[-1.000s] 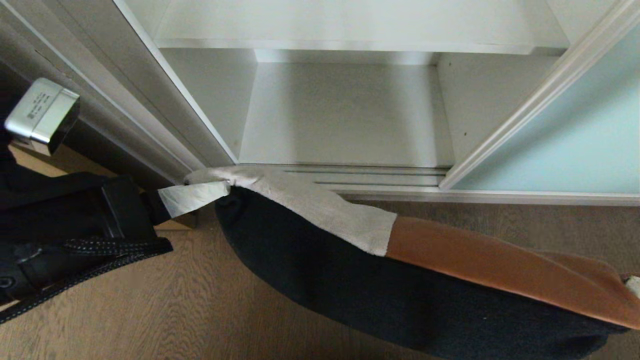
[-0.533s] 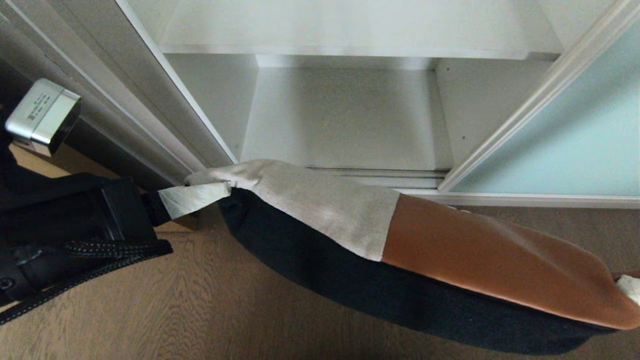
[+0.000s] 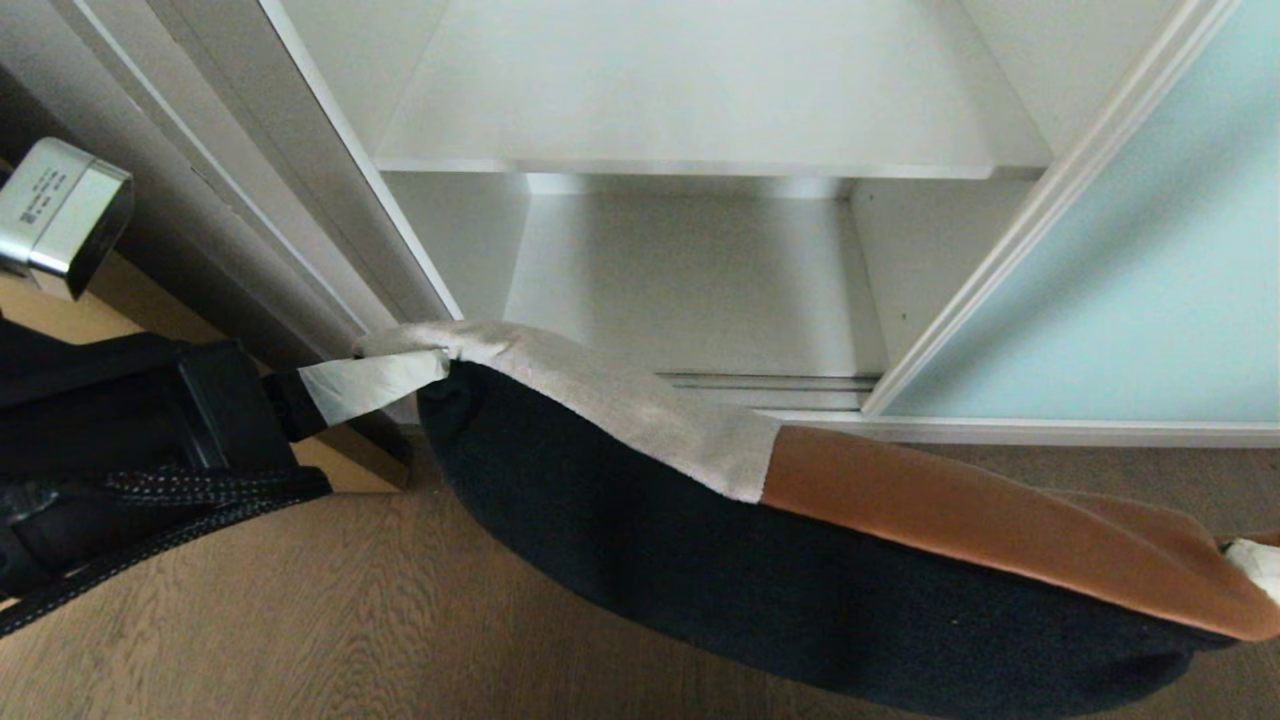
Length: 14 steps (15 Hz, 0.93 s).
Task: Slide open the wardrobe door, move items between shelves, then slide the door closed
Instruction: Place the pillow on the higher shelf
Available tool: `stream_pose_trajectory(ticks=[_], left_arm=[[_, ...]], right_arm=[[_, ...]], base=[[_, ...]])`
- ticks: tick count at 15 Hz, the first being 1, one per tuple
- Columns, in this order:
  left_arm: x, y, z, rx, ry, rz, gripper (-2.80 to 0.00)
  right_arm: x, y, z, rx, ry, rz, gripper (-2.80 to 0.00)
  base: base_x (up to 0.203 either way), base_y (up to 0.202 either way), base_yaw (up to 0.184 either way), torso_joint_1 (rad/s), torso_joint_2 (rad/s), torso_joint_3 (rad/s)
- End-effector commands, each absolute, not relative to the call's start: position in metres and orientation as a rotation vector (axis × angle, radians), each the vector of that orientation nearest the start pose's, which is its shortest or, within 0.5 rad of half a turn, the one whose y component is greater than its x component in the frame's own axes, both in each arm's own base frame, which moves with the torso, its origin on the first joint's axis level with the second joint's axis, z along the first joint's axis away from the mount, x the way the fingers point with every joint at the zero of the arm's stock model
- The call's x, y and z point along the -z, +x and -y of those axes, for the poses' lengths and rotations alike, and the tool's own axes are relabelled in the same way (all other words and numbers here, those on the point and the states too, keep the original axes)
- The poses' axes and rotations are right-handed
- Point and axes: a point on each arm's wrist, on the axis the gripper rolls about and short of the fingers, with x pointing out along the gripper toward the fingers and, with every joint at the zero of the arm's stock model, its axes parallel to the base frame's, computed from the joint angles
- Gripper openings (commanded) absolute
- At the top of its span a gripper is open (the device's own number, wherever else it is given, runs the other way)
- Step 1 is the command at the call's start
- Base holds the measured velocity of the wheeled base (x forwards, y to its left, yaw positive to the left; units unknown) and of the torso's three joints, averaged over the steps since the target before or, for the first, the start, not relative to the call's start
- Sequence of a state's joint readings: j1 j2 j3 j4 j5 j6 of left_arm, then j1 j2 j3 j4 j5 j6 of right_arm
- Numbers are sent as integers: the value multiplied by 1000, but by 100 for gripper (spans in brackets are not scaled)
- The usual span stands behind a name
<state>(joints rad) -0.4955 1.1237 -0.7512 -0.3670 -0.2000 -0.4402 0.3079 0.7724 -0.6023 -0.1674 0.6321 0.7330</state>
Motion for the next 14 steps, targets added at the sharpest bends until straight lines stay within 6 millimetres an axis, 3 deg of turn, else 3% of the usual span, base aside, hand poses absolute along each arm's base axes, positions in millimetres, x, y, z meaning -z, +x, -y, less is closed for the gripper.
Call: stream_pose_trajectory(ticks=[1,14], left_arm=[[-279,139,80,685,-425,-151,-280],[-281,136,79,688,-427,-135,-280]], right_arm=[[-254,61,-33,-899,680,-348,-280],[-251,62,-34,-896,682,-359,-280]], base=[[0,0,0,-2,0,203],[0,0,0,2,1,203]])
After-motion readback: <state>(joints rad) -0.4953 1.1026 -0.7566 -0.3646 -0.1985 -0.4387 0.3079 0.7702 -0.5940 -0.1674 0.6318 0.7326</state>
